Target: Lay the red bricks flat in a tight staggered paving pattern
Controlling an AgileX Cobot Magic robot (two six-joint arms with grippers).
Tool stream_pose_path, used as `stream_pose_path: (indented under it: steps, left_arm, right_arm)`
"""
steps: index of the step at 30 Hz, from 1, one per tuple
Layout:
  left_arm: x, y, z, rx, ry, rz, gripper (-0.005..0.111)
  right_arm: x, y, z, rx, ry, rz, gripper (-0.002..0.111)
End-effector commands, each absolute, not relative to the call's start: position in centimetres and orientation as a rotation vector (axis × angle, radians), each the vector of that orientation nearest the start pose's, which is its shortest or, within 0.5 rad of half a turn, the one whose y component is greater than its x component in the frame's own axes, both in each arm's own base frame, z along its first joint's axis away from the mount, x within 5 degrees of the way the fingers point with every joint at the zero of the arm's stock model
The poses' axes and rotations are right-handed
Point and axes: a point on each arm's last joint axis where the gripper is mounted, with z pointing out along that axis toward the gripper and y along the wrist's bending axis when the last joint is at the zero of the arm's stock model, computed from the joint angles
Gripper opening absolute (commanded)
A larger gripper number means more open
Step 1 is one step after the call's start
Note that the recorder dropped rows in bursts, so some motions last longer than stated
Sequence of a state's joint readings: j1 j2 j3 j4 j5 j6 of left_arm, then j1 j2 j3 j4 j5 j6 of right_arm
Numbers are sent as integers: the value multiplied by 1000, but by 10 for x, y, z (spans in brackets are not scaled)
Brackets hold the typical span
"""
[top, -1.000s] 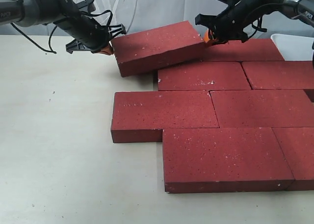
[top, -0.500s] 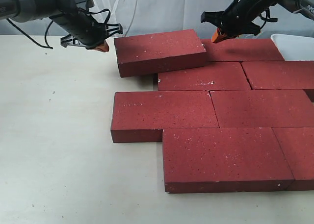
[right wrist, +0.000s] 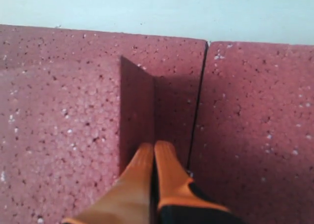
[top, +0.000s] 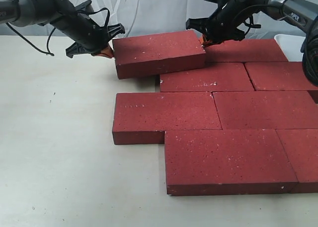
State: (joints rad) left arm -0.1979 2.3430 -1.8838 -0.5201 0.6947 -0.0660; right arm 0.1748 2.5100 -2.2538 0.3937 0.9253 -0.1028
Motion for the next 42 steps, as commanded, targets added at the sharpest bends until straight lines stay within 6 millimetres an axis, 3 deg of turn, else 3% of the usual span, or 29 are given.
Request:
stream_pose_path:
  steps: [1,12,22,30,34,42]
  left_arm:
    - [494,-136,160,-268,2632,-740,0]
    - [482,-117,212,-141,2634,-659,0]
    - [461,-93,254,-27,2697,-508,0]
    - [442,-54,275,-60,2697,-415,0]
    - [435,-36,273,-74,2688,-388,0]
    - [430,-25,236,-103,2688,-345,0]
  right_arm:
    - [525,135,167,-175,2650,590,-1]
    - [506,155,211,-246,2651,733,-1]
    - [472,201,254,-438,2633,773,-1]
    - [449,243,264,-513,2622,808,-1]
    - [441,265,260,-573,2601,735,-1]
    - [435,301,241,-608,2532,694,-1]
